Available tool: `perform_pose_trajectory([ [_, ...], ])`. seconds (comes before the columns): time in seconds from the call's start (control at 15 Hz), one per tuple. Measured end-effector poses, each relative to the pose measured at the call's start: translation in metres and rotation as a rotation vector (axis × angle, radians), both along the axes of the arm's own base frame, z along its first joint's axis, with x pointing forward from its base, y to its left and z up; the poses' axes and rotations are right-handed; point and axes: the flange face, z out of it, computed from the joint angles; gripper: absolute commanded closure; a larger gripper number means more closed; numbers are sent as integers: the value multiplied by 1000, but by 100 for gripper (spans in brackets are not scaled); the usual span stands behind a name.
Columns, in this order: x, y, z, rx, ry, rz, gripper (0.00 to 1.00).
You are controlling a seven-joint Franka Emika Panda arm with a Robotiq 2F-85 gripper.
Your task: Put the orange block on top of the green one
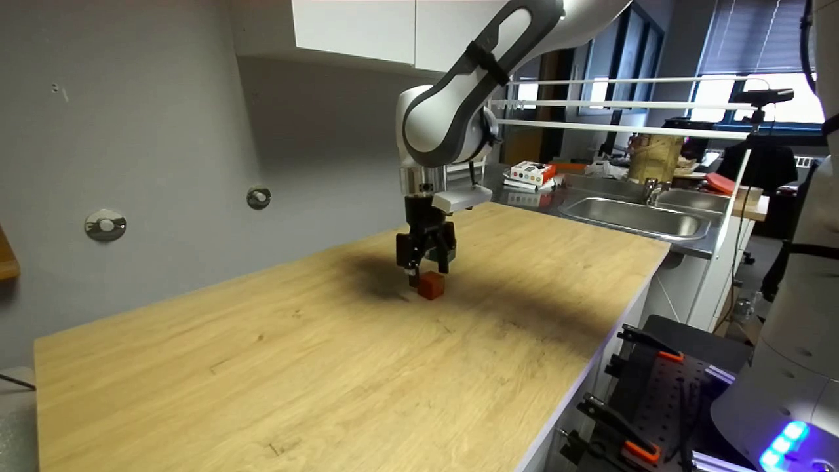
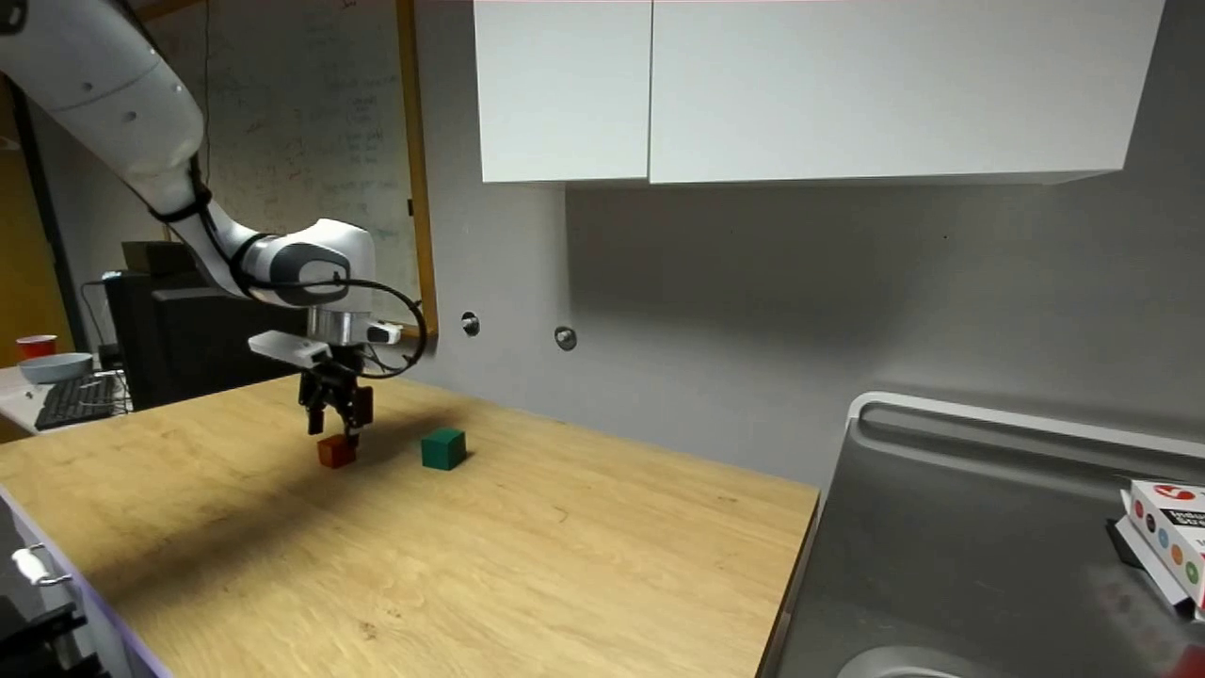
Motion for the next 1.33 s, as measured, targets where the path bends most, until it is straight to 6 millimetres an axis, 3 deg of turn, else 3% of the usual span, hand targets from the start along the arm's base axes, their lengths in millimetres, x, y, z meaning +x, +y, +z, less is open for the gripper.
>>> perform_pose_trajectory([
  [0.2, 12, -1, -21, -3, 53, -5, 57],
  [0.4, 22, -4, -25, -8, 80, -8, 81],
  [0.67, 36, -9, -7, -19, 64, -9, 82],
  [0.93, 55, -26, 34, -35, 5, -27, 82],
  [1.13, 67, -53, 70, -41, -41, -68, 82],
  [1.33, 75, -92, 96, -46, -72, -127, 82],
])
